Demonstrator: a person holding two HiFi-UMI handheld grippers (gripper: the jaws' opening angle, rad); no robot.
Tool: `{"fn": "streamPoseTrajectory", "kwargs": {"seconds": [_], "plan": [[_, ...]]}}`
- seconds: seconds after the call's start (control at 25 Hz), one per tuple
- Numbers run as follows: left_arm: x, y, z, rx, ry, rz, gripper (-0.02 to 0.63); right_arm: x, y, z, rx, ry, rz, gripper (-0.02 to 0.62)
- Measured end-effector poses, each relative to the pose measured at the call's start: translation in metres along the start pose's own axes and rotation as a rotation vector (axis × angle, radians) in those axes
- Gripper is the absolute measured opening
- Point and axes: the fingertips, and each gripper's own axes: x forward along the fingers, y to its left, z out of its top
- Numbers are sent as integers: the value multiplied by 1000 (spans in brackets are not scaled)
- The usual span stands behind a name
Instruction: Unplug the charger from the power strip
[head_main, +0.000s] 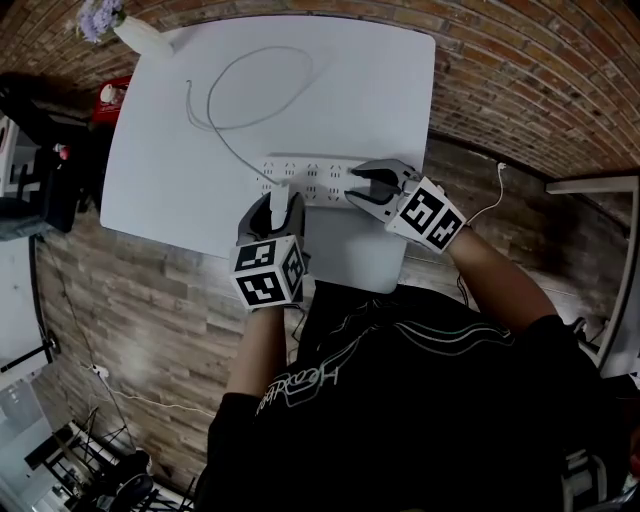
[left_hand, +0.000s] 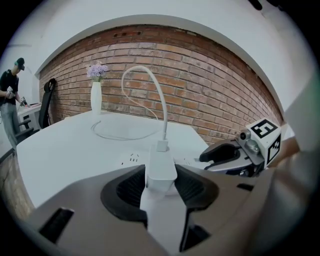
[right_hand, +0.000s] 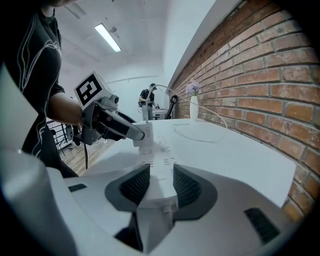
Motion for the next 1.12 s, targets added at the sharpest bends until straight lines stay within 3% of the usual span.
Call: {"fn": "streamPoseTrajectory", "kwargs": {"seconds": [0.24,0.48,0.72,0.92,1.12], "plan": [[7,4,-2,14,-9,62,146,0,-1,1,-5,-29,-12,124],[7,5,-3,79,-17,105,135,0,3,1,-29,-51,-17,116],[8,5,-3,76,1,73,133,-1,3,1,-36,-54,-17,101],[8,4,-3,12,-3,36,140,-1,4,0,-33,-57,-10,102],[7,4,-2,104,6,112,132,-1,4,1,-48,-62,-17,100]]}}
